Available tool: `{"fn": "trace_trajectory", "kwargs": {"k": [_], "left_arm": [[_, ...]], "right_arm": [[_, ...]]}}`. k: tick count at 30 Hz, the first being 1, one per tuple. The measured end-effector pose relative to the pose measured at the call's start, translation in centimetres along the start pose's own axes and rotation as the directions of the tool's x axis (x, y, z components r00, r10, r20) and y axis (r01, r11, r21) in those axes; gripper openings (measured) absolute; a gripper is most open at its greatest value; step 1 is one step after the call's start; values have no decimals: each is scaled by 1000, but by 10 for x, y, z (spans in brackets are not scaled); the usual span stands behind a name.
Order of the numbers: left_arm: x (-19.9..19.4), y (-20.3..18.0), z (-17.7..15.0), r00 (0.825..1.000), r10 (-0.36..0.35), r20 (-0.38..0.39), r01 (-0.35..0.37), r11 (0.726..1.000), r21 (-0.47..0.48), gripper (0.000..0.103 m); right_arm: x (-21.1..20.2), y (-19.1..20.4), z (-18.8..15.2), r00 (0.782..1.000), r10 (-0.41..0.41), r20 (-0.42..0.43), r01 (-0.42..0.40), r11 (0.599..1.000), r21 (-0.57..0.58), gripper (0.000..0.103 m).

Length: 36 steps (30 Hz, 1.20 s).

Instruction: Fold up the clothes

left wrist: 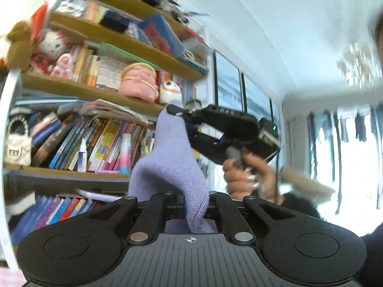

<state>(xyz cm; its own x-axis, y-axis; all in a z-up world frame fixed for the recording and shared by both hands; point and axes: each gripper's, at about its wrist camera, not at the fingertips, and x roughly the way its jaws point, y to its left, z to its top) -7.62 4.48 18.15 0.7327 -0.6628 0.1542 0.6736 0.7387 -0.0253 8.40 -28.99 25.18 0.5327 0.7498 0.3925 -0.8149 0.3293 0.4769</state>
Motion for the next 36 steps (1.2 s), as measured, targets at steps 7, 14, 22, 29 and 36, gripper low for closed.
{"fn": "trace_trajectory", "kwargs": {"k": [7,14,22,29,36], "left_arm": [[-30,84,-83,919,161,-359,-257,936,-239,5],[-72,120,-146,710,391,-586,-525,848,-70,9],[-100,114,-113,651,574,-497,-627,775,73,32],[-94,92,-80,691,597,-409,-603,787,131,36],[-1,51,-98,767,423,-483,-367,906,211,36]], "right_arm": [[80,-56,-107,944,-174,-280,175,984,-21,10],[167,-134,-271,724,-288,-627,342,939,-37,10],[219,-126,-325,642,-349,-683,302,934,-193,18],[132,-101,-256,667,-387,-636,236,920,-313,46],[9,-128,-184,608,-608,-511,424,793,-439,63]]}}
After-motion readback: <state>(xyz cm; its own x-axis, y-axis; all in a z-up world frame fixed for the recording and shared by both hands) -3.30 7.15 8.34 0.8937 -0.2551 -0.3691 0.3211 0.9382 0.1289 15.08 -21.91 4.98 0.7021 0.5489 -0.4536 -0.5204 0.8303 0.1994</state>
